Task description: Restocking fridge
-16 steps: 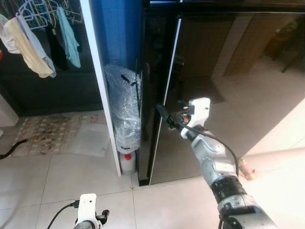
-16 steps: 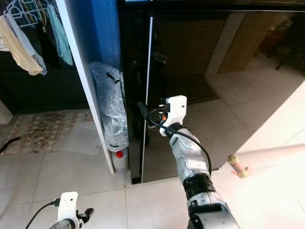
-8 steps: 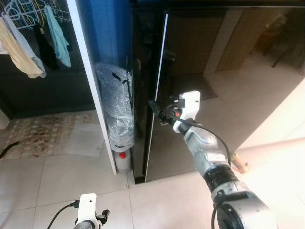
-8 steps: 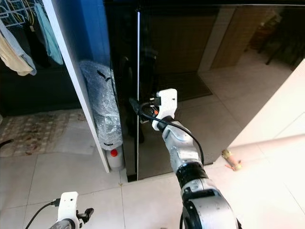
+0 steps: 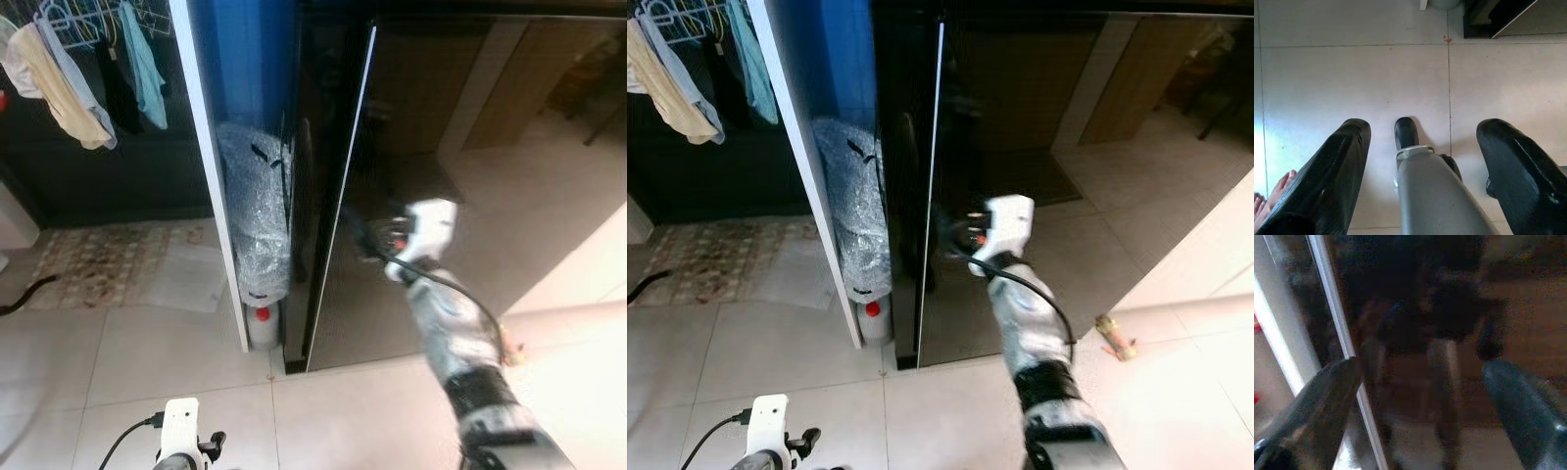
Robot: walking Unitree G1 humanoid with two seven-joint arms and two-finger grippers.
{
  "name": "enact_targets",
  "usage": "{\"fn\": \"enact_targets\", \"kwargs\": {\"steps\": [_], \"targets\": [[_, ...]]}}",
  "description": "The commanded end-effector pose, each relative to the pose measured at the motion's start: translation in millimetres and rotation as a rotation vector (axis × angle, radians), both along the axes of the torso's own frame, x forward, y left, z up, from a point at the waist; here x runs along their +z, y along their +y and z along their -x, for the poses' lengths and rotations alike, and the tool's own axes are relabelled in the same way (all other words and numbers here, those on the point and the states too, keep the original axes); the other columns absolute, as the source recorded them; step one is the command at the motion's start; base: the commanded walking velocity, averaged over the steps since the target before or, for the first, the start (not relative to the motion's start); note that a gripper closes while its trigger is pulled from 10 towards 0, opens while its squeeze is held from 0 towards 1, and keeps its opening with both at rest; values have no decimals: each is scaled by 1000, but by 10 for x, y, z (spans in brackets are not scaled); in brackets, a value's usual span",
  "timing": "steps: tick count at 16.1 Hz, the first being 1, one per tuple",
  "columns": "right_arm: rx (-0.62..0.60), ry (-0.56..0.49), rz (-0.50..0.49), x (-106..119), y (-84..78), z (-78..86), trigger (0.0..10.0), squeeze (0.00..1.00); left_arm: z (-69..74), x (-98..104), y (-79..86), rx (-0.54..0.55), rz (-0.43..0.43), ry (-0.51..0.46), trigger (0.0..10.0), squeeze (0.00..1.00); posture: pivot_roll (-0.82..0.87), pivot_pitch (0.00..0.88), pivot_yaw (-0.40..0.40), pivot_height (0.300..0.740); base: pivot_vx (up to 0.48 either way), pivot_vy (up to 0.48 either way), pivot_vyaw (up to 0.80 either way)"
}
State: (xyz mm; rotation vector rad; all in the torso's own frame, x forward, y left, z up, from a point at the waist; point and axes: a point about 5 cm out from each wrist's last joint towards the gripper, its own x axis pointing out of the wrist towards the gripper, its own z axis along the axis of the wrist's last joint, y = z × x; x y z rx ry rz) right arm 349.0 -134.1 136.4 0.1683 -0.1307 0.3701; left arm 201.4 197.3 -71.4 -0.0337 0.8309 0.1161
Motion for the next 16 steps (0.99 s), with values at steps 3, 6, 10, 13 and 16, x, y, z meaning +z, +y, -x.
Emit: {"fn": "enact_targets", "kwargs": {"steps": [3, 6, 10, 13, 16], "targets": [[-119, 90, 23, -351, -425, 336, 10000, 0, 67, -39, 3, 9, 4, 27, 10000, 0, -120, 69, -75, 722, 0, 0, 0], [-215, 414, 121, -1161, -642, 706, 10000, 0, 63, -38, 4, 1, 6, 30, 10000, 0, -113, 51, -73, 722, 0, 0, 0], [-278, 867, 209, -1950, -659, 1372, 10000, 0, 67, -41, 10, -4, 3, 35, 10000, 0, -104, 41, -66, 722, 0, 0, 0], [-303, 1112, 245, -2254, -630, 1850, 10000, 0, 71, -42, 18, -4, -3, 40, 10000, 0, -82, 48, -64, 722, 0, 0, 0], [-315, 1125, 196, -2290, -564, 1897, 10000, 0, 79, -46, 31, -6, -7, 49, 10000, 0, -94, 63, -61, 722, 0, 0, 0]]}}
